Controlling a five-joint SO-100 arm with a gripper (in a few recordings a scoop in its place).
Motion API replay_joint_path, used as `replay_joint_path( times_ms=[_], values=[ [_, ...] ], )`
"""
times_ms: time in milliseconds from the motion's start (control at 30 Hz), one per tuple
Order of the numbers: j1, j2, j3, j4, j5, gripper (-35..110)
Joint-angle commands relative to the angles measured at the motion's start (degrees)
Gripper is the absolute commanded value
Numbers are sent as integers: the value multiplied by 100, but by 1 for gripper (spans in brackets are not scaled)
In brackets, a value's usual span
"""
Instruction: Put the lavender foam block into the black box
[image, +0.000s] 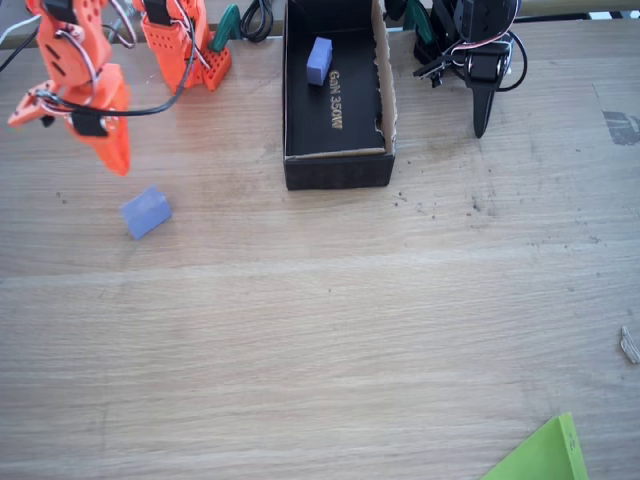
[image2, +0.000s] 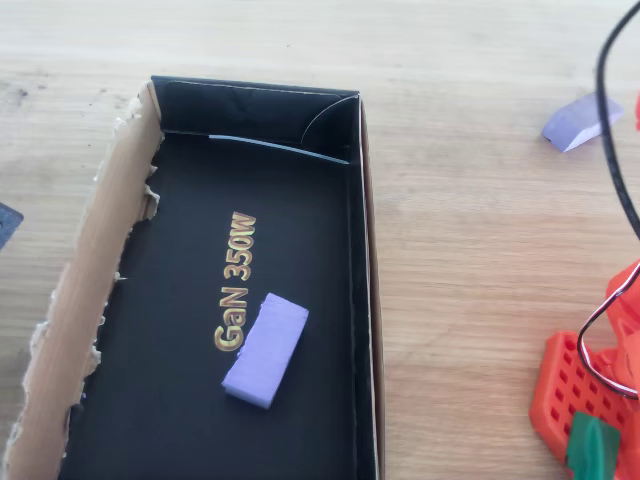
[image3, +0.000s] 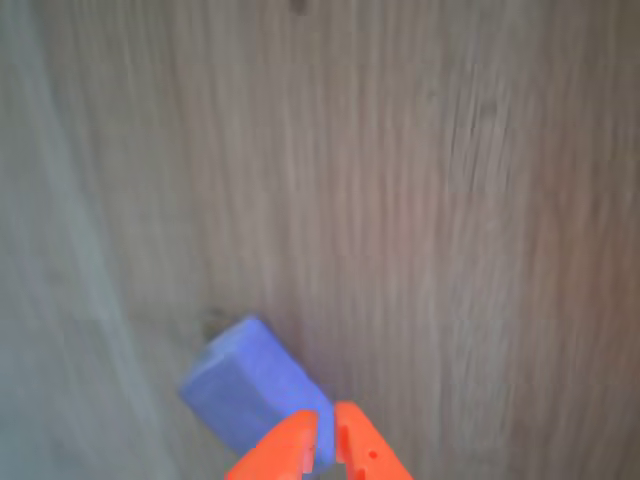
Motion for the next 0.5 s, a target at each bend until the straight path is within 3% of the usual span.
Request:
replay_joint_path(
  times_ms=[0,467],
  values=[
    [97,53,-519,132,-229,0],
    [-747,97,-835,132,-492,0]
  ],
)
